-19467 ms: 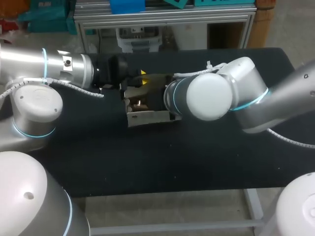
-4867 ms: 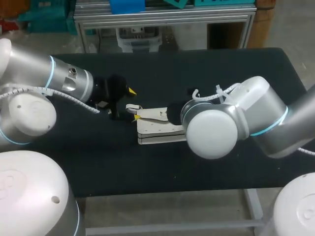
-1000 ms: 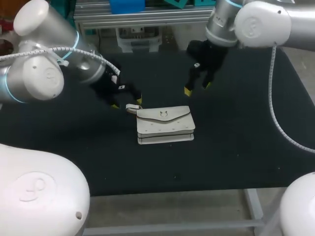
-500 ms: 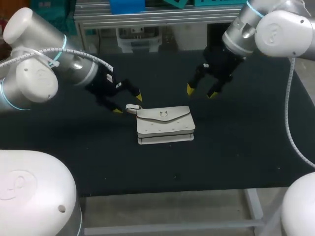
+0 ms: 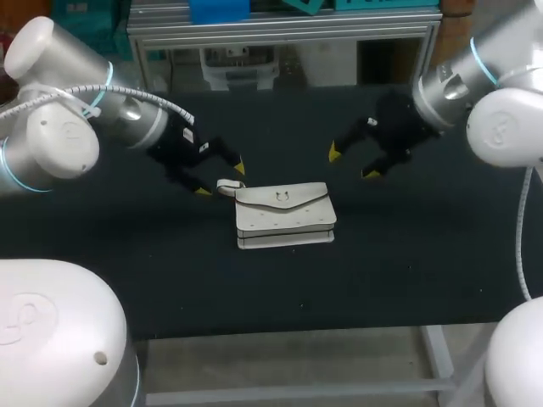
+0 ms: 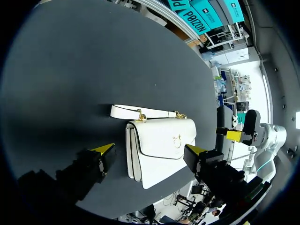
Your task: Pick up the bag, open it, inspect its contents, close it, and place it on the opposite side
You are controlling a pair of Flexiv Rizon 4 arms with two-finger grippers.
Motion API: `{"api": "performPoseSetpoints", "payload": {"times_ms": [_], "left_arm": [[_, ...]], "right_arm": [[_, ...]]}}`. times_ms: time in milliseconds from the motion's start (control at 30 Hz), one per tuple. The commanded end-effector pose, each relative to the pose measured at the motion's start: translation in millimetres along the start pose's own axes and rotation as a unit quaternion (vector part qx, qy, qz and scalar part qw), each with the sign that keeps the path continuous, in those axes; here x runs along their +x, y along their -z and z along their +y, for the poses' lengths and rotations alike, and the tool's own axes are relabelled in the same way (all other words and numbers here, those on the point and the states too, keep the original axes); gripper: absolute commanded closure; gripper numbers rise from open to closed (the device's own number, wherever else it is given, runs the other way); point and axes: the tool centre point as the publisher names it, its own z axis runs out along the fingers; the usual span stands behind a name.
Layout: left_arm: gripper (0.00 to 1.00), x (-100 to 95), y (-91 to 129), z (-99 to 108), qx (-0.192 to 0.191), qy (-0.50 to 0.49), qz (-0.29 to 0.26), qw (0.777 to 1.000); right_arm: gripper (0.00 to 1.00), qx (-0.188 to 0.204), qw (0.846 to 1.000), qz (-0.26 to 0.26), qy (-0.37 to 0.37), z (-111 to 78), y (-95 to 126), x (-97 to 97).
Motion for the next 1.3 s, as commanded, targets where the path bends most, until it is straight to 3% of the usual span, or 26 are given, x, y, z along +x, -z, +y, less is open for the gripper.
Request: {"api": "performPoseSetpoints", "payload": {"times_ms": [33, 400, 533, 667, 1233, 1300], "left_arm": [[0.00, -1.3, -7, 2, -0.003, 0.016, 0.023, 1.000], [0.00, 0.8, -25, 1, -0.033, 0.021, 0.069, 0.997], [0.11, 0.1, -29, 1, -0.041, 0.024, 0.073, 0.996], [0.11, -2.0, -32, 1, -0.043, 0.031, 0.072, 0.996], [0.32, -11.0, -44, 2, -0.092, 0.064, 0.129, 0.985], [0.37, -10.5, -45, 3, -0.095, 0.065, 0.133, 0.984]], "right_arm": [[0.00, -0.084, 0.995, 0.030, -0.039, -2.6, -9, -2.1], [0.00, 0.037, 0.987, 0.125, -0.093, 0.0, -36, 2.4], [0.00, 0.105, 0.979, 0.144, -0.098, 3.9, -48, 1.2], [0.00, 0.108, 0.977, 0.142, -0.115, 4.8, -50, -3.8], [0.00, 0.136, 0.966, 0.180, -0.123, -10.2, -82, -5.1], [0.05, 0.136, 0.966, 0.181, -0.122, -11.3, -82, -3.8]]}}
